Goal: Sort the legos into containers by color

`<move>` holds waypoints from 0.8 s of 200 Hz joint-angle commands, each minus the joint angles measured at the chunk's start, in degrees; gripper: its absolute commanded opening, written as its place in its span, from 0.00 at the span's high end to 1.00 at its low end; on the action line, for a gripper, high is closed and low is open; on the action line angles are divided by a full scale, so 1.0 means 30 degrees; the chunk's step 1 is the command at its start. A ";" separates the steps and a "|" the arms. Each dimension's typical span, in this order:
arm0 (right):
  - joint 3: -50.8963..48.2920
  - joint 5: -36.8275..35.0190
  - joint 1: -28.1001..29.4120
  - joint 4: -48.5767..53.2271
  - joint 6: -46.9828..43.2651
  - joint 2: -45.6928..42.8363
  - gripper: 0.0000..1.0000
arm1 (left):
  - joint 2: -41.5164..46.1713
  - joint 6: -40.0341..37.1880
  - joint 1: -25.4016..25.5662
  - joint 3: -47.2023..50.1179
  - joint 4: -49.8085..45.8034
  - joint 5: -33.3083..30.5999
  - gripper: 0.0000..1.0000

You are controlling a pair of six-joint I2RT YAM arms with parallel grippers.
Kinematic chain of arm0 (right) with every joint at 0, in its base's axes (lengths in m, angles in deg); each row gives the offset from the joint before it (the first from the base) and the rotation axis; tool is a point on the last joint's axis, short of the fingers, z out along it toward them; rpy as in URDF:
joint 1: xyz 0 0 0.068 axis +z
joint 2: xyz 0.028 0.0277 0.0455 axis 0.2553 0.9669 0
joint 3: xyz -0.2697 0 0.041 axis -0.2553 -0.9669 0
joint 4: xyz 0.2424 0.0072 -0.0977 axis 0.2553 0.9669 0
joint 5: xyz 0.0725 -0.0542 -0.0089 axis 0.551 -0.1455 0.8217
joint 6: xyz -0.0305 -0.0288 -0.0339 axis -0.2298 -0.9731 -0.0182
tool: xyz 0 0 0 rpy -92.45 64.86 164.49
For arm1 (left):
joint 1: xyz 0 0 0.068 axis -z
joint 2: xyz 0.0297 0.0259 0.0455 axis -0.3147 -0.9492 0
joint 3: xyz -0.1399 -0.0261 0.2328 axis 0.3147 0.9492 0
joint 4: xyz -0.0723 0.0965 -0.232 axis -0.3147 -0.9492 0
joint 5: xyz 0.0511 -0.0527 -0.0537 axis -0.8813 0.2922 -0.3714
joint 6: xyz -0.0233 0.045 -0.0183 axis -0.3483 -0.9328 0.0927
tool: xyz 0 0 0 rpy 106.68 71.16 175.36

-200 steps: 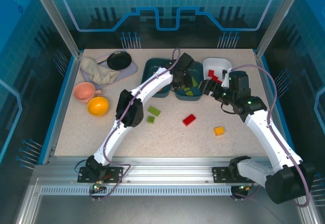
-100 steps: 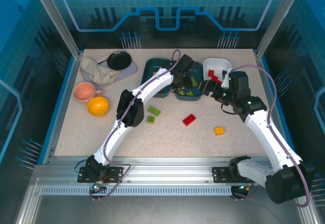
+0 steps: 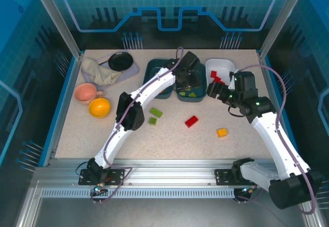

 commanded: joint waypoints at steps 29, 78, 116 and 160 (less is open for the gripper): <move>0.1575 -0.2142 -0.0304 0.4878 -0.0673 -0.3465 0.16 | 0.1221 -0.5100 0.3530 0.1580 0.0452 0.2563 0.25; 0.2089 -0.1041 -0.0304 0.6252 -0.0905 -0.7274 0.14 | -0.0493 -0.7589 0.5856 0.1527 0.1547 0.2476 0.19; 0.2726 -0.0007 -0.0315 0.6980 -0.0130 -0.8804 0.12 | -0.1944 -0.7972 0.6687 0.1019 0.2104 0.1092 0.16; 0.2794 0.0424 -0.0298 0.7731 0.0793 -0.9767 0.11 | -0.3510 -0.8097 0.7173 0.0614 0.2153 0.0103 0.17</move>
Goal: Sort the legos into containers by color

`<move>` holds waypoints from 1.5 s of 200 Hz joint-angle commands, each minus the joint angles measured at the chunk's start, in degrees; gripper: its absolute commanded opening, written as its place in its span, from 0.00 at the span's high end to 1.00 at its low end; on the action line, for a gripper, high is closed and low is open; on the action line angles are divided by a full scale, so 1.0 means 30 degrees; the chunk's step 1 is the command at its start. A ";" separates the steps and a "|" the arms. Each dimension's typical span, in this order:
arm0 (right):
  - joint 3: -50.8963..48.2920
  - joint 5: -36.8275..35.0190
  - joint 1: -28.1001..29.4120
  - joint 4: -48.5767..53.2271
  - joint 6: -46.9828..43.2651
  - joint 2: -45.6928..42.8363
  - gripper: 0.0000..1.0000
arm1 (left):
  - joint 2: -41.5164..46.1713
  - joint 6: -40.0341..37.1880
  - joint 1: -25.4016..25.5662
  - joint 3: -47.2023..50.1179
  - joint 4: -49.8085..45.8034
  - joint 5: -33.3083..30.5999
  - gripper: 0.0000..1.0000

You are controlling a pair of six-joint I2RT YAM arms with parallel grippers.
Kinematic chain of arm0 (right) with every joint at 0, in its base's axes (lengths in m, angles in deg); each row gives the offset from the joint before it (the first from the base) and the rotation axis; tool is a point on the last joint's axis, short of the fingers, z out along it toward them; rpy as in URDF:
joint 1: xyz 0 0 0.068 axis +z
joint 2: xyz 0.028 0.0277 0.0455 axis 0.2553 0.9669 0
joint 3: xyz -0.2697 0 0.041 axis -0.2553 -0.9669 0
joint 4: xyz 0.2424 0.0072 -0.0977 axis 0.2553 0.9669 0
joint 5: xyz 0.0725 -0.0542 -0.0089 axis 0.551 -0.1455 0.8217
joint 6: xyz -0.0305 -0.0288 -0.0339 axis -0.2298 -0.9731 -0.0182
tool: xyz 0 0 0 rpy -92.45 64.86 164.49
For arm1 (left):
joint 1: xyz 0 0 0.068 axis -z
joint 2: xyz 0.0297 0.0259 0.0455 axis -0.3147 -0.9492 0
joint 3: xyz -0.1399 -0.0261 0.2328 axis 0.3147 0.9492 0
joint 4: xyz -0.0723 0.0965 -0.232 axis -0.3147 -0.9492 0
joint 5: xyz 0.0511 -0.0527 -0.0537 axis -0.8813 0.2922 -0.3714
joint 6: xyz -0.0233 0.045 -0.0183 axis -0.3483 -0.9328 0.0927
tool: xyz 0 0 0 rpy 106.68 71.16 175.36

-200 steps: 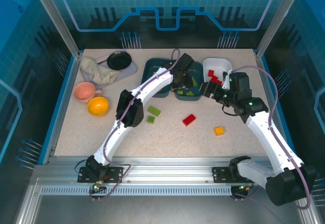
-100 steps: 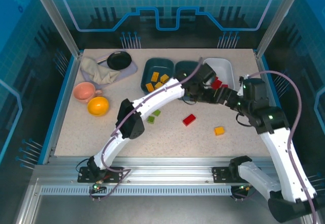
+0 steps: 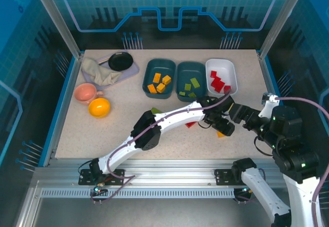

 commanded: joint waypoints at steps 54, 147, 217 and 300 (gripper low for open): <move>-0.0133 0.0626 -0.0280 0.1078 0.0743 -0.0666 0.12 | -0.1450 -0.0102 0.0614 -0.0692 0.0199 -0.0856 0.31; -0.0609 0.1842 -0.0266 -0.0101 -0.0119 0.0056 0.14 | 0.0461 0.1705 -0.0207 -0.0467 -0.0785 -0.2411 0.71; -0.0963 0.5918 0.0418 -0.4933 -0.1183 0.5035 0.16 | 0.7351 0.4370 -0.6878 0.5216 0.1160 -0.1174 0.69; 0.1690 0.5519 0.4605 -1.1377 0.0482 1.5537 0.17 | 0.3743 0.5567 -1.3911 0.2301 0.2707 0.1239 0.66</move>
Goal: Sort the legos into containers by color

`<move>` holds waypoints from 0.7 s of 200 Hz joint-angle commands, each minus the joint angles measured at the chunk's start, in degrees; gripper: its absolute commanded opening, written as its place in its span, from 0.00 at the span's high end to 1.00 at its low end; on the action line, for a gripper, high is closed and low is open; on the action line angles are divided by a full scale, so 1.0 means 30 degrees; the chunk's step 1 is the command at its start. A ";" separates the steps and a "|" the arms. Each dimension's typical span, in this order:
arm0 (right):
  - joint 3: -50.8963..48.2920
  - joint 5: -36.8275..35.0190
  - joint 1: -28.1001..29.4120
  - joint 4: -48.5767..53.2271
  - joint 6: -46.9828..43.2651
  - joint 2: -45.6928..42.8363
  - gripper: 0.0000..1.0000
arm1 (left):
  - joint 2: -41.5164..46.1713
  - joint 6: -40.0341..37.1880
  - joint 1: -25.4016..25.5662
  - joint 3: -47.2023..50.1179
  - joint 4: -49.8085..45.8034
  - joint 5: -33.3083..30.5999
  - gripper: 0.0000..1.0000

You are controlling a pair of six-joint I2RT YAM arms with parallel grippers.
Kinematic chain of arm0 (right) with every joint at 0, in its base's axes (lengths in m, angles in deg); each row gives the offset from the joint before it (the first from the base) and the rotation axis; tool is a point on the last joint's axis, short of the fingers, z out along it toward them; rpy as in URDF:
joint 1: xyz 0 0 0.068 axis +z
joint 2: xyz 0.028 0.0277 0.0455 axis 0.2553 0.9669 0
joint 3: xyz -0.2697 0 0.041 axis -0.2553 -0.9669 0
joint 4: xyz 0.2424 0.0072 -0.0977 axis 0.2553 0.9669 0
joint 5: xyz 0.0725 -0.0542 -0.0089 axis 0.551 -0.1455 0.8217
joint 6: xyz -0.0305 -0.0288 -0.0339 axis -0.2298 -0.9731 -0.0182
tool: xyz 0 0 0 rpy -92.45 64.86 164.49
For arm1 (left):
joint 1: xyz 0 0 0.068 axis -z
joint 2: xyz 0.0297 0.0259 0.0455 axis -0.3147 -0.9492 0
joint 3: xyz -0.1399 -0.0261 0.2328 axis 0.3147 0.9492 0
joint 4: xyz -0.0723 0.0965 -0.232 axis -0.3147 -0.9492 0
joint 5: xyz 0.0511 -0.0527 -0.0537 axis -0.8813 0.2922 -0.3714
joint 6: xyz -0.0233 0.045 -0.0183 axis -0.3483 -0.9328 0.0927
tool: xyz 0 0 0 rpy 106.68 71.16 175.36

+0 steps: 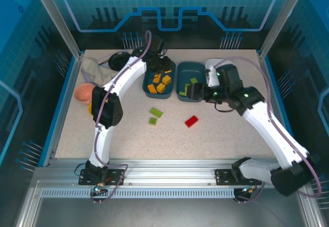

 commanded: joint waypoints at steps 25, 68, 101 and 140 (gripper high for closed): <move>0.2723 0.1002 -0.0168 -0.3583 0.0552 0.4343 0.17 | -0.5223 0.0534 -0.1042 -0.5553 0.0086 0.1947 0.65; 0.3836 0.1412 -0.0651 -0.3695 0.1194 0.6411 0.18 | -0.7466 0.1378 -0.1101 -0.7327 -0.0075 0.1666 0.58; 0.3396 0.1188 -0.0631 -0.3145 0.0780 0.6180 0.18 | -0.7260 0.1567 -0.1072 -0.7154 -0.0068 0.1730 0.41; 0.2457 -0.0319 -0.0326 -0.1792 -0.0512 0.5367 0.19 | -0.4648 0.1550 -0.0812 -0.6143 -0.0386 0.1317 0.33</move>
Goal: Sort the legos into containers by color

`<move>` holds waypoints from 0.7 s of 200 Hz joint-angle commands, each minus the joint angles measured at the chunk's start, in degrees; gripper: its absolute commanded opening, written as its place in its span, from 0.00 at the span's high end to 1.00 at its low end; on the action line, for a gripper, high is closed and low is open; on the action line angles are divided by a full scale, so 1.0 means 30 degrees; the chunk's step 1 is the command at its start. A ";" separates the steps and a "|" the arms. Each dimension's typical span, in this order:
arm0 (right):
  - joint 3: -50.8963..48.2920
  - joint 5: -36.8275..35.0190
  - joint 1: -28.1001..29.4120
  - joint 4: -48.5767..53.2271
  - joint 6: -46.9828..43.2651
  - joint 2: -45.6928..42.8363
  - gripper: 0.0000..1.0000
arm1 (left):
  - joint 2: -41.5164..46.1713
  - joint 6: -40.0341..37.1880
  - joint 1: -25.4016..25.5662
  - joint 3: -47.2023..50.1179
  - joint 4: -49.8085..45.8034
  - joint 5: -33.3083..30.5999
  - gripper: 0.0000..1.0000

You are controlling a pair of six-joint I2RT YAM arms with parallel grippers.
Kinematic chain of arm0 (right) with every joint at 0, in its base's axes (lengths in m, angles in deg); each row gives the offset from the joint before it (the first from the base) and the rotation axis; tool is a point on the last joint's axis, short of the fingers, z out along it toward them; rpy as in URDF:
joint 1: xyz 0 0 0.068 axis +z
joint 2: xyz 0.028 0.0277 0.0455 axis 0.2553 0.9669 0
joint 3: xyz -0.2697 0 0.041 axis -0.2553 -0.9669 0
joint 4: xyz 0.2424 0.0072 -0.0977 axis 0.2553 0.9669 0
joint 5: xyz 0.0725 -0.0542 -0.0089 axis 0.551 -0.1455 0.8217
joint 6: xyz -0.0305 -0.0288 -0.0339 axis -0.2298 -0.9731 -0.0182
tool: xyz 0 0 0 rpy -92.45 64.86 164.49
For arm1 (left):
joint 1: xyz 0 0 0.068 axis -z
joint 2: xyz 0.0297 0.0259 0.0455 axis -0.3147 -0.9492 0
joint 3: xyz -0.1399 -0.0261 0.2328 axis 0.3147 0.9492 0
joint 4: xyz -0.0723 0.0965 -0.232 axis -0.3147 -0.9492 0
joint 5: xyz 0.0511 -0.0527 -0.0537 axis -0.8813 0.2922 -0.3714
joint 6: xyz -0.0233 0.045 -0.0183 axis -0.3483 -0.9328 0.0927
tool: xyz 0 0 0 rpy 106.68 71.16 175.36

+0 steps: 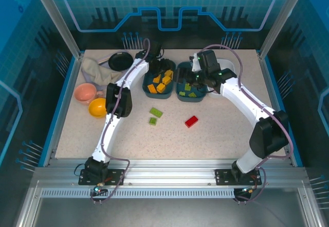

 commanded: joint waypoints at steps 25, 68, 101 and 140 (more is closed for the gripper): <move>-0.0536 -0.2795 0.0998 0.2647 -0.2530 -0.1130 0.20 | 0.5460 0.0159 0.0488 0.1400 -0.1217 -0.0808 0.32; -0.0293 -0.5595 0.2516 0.5098 -0.4648 -0.1116 0.22 | 1.2783 0.1527 0.0505 0.9506 0.0159 -0.1190 0.25; -0.1437 -0.7246 0.2654 0.7879 -0.2177 -0.1228 0.22 | 1.9079 0.2516 0.1034 1.8238 0.1949 -0.0847 0.21; -0.5713 -0.6396 0.2734 0.5450 0.4256 -0.2258 0.17 | 2.4980 0.2529 0.2580 2.6921 0.3389 0.0414 0.18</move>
